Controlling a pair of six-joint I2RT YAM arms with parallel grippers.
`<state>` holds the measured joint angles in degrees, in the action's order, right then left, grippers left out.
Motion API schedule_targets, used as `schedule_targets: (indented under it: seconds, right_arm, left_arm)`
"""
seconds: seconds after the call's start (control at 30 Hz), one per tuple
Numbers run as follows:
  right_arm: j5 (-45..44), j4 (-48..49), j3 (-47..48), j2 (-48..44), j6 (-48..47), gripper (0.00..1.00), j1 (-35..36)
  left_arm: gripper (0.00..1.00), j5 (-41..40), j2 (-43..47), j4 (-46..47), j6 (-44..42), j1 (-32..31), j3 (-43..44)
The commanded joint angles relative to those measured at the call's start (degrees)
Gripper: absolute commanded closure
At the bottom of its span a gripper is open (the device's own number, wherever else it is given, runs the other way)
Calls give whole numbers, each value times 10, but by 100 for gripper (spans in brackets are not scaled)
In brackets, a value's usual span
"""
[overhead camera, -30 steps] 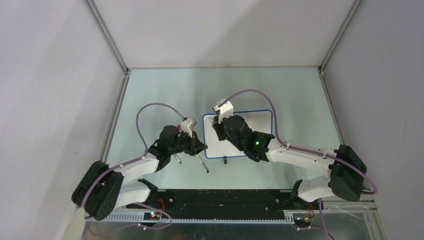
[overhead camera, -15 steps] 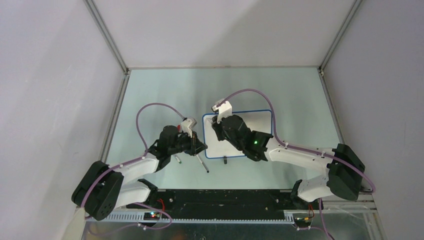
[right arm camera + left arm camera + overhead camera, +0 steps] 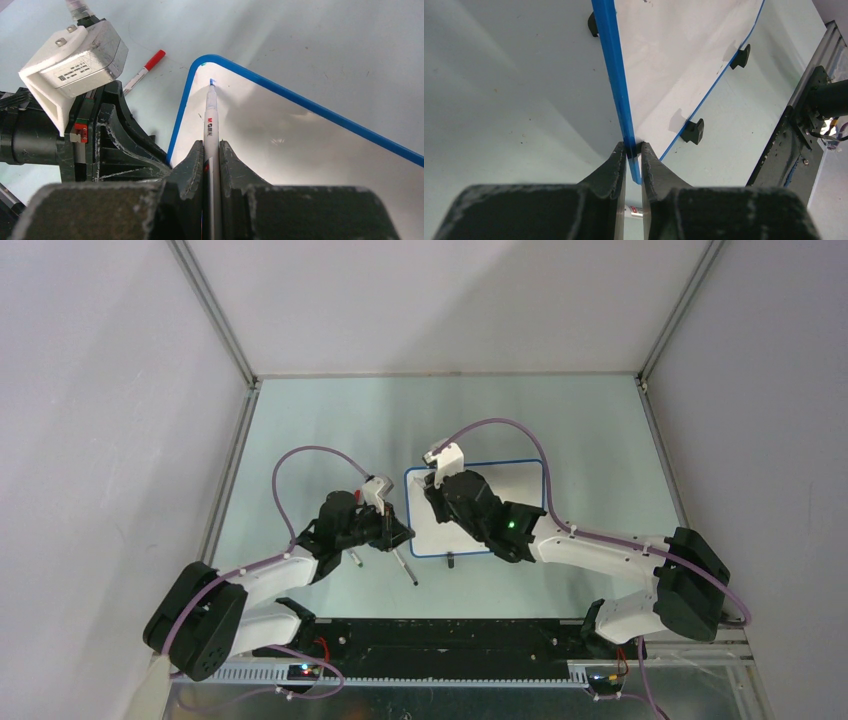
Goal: Write a sentence on the whiteboard
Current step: Write a sentence with the whiteboard marker.
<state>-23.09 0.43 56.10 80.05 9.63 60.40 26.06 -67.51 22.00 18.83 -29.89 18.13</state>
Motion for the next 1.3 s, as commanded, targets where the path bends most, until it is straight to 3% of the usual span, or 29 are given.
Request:
schedule_targets:
  seconds: [0.0,0.77,1.27]
  right_arm:
    - [-4,-23,23,0,6,100,1]
    - [0,-71,23,7,24,100,14]
    - [13,-42,23,-29,14,100,16]
  left_arm:
    - [85,-14,9,-1,-26,-6,21]
    - [85,-17,12,-5,-28,-6,20]
    - [85,-17,11,-4,-27,-7,21]
